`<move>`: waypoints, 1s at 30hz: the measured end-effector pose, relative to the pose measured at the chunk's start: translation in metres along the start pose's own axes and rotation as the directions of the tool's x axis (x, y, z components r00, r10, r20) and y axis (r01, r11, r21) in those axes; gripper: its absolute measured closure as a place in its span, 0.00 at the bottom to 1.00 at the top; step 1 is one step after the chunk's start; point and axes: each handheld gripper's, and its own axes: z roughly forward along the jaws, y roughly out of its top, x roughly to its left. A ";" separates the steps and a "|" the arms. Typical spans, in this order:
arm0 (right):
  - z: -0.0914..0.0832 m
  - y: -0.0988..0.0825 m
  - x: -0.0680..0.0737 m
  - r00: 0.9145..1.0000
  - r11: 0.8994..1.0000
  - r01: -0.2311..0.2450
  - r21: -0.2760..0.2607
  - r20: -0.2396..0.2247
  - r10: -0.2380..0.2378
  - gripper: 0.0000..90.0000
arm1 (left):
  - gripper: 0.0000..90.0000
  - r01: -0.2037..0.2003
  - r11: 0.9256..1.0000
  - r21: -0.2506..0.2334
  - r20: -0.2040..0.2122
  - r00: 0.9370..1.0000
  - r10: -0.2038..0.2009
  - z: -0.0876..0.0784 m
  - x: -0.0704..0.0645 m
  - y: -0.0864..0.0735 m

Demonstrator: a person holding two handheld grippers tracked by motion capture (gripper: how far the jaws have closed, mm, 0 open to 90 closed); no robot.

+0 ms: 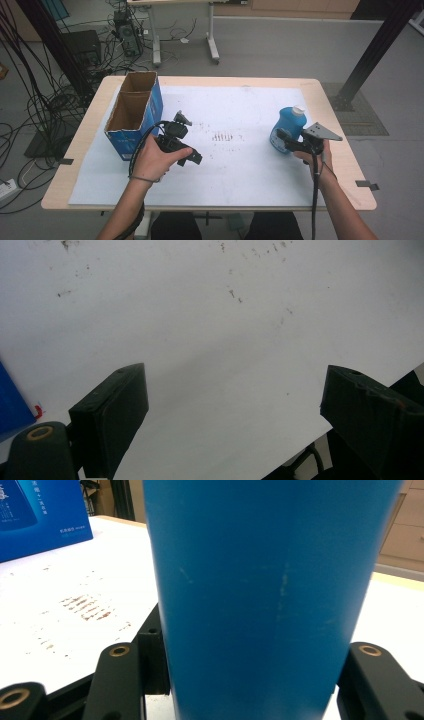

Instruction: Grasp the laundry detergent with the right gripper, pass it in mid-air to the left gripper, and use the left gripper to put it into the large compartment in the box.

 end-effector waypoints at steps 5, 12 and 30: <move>0.000 0.000 0.000 1.000 1.000 0.001 0.002 0.002 -0.001 0.49 | 0.14 -0.002 1.000 0.001 0.001 1.000 0.002 0.001 0.000 0.001; 0.000 0.000 0.001 1.000 1.000 0.000 0.002 0.004 0.000 0.49 | 0.13 -0.004 1.000 0.003 0.002 1.000 0.004 0.000 0.000 0.000; 0.000 0.000 0.001 1.000 1.000 -0.005 0.000 0.004 0.005 0.49 | 0.14 0.001 1.000 -0.002 0.001 1.000 -0.001 0.000 0.000 -0.001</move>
